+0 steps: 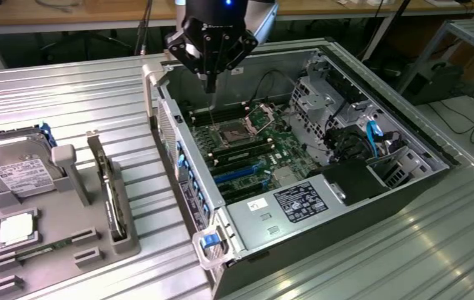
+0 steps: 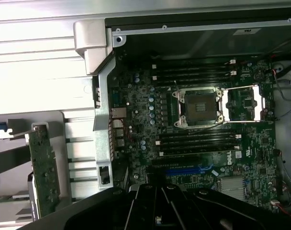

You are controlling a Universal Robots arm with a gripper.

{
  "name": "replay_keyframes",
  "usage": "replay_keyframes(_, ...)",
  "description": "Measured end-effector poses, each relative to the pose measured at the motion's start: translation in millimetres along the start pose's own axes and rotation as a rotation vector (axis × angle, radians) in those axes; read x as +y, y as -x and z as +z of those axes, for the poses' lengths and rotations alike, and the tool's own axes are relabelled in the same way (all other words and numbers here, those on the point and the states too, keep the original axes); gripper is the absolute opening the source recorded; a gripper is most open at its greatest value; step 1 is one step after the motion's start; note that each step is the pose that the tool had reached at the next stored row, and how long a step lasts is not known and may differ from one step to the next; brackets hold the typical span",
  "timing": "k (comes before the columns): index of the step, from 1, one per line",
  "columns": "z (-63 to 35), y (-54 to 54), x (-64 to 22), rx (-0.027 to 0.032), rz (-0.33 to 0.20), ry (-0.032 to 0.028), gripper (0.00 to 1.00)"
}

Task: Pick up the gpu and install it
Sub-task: 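Reach for the gpu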

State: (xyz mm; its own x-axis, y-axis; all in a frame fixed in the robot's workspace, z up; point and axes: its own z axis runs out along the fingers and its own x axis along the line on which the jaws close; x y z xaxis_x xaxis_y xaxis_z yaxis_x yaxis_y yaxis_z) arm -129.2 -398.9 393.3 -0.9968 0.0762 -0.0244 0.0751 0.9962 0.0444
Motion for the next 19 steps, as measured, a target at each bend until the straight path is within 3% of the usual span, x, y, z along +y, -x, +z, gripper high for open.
replay_keyframes(19,-0.2,-6.9,-0.6,0.0,0.0,0.0,0.11)
